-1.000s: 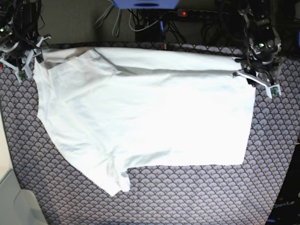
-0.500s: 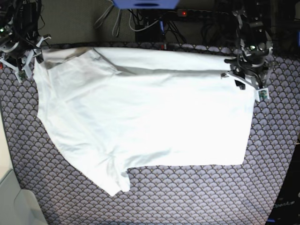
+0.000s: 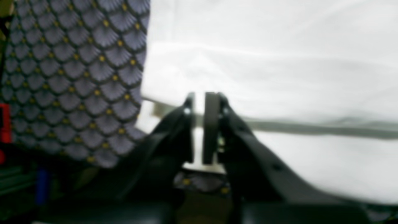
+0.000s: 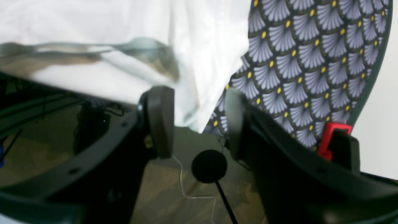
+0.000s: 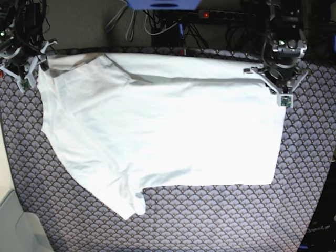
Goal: Fold the T-shirt properly
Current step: 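Open the left gripper, release the shirt edge and lift away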
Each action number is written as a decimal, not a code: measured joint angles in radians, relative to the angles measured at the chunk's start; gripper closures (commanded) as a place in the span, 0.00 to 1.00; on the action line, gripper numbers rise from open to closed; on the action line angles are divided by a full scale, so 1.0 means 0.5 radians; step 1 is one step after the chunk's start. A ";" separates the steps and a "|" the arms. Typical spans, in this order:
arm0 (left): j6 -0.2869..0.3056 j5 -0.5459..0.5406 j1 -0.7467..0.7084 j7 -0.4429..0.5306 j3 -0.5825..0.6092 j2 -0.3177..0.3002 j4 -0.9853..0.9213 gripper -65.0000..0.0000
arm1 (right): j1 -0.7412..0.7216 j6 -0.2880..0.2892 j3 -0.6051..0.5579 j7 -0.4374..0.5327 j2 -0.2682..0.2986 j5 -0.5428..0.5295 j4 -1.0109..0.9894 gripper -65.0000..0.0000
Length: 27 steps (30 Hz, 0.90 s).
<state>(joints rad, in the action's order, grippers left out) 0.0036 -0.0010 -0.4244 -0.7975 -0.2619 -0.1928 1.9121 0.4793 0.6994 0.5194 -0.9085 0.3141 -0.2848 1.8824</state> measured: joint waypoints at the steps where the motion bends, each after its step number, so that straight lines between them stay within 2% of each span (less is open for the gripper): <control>1: -0.002 0.003 -0.008 -0.005 -0.002 -0.023 0.004 1.00 | 0.001 0.000 0.000 0.000 0.001 0.000 0.000 0.57; 5: 0.008 0.016 -0.031 -0.022 0.014 -0.156 0.117 0.95 | -0.006 0.000 -0.002 -0.001 0.002 -0.001 0.000 0.57; 6: 0.005 0.077 -0.031 -0.013 0.048 -0.210 0.153 0.94 | -0.010 0.000 -0.005 -0.002 0.004 0.000 0.000 0.57; 9: 0.008 0.394 -0.027 0.000 0.210 -0.329 0.178 0.92 | -0.010 0.000 -0.008 -0.002 0.004 0.000 0.000 0.57; 11: 0.028 0.654 -0.027 -0.015 0.383 -0.401 0.177 0.86 | -0.010 0.000 -0.009 -0.001 0.004 -0.001 0.000 0.57; 13: 0.027 0.909 -0.026 -0.002 0.531 -0.440 0.177 0.75 | -0.010 0.000 -0.010 -0.002 0.003 0.000 0.000 0.57; 15: 0.016 1.118 -0.021 -0.002 0.705 -0.481 0.175 0.59 | -0.011 -0.001 -0.011 -0.001 0.004 0.000 0.000 0.57; 18: 0.034 1.287 -0.017 0.019 1.023 -0.584 0.168 0.36 | -0.010 0.000 -0.011 -0.002 0.003 0.000 0.000 0.57; 20: 0.047 1.363 -0.021 0.021 1.183 -0.643 0.166 0.28 | -0.011 -0.001 -0.010 -0.001 0.004 0.001 0.000 0.57; 23: 0.045 1.460 0.054 0.011 1.319 -0.681 0.159 0.27 | -0.014 0.000 -0.009 -0.001 0.004 0.001 0.000 0.57; 27: 0.031 1.507 0.113 0.018 1.315 -0.725 0.146 0.27 | -0.017 0.000 -0.007 0.002 0.005 0.000 0.000 0.57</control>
<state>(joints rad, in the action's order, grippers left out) 0.0189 0.7525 -0.3679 -0.7883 0.3958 -0.5552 1.9850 0.4709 0.6994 0.5159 -0.9077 0.3164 -0.2848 1.8824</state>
